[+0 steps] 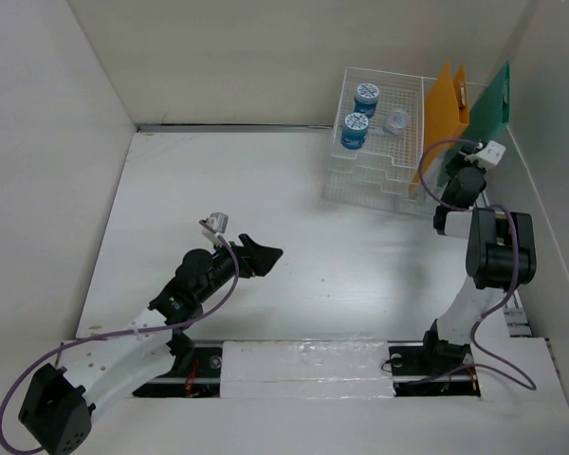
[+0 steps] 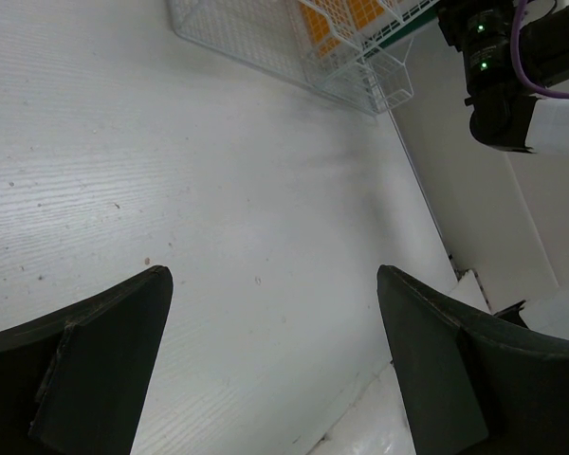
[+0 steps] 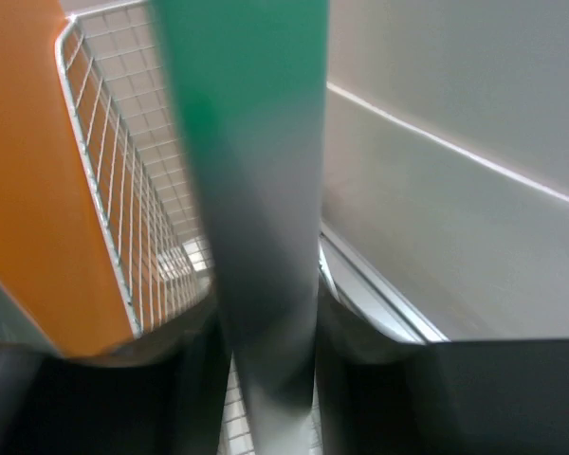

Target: Organize the desk

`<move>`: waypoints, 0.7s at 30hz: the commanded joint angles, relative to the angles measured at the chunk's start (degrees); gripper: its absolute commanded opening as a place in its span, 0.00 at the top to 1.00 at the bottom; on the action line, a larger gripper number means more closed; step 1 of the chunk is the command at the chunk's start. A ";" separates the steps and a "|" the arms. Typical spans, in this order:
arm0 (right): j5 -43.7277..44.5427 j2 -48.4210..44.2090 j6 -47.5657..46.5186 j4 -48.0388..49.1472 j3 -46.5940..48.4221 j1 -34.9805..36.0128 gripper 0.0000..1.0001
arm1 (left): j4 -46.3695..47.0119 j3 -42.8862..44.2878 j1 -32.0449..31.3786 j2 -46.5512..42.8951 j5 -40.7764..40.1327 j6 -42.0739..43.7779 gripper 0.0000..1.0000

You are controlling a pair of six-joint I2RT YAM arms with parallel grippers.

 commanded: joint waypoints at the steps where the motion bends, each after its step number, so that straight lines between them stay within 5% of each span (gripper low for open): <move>1: 0.01 -3.47 1.11 5.57 -0.93 -0.51 0.56 | 3.10 -0.21 -0.30 -0.17 0.33 0.50 0.13; 8: -0.17 -8.30 3.12 1.44 -2.69 -1.03 0.32 | 2.57 -0.47 -0.30 -1.31 0.06 -0.29 0.13; 9: 0.00 -8.83 4.17 1.00 -3.13 -1.03 0.23 | 2.66 -0.39 -0.30 -1.40 0.06 -0.64 0.13; 10: 0.01 -10.40 4.53 0.65 -3.31 -1.03 0.00 | 2.13 0.13 -0.30 -1.49 0.24 -0.90 0.13; 21: 10.99 -36.83 9.27 -20.60 -1.55 5.45 0.00 | -1.47 4.71 -0.30 -5.09 1.64 -2.57 0.09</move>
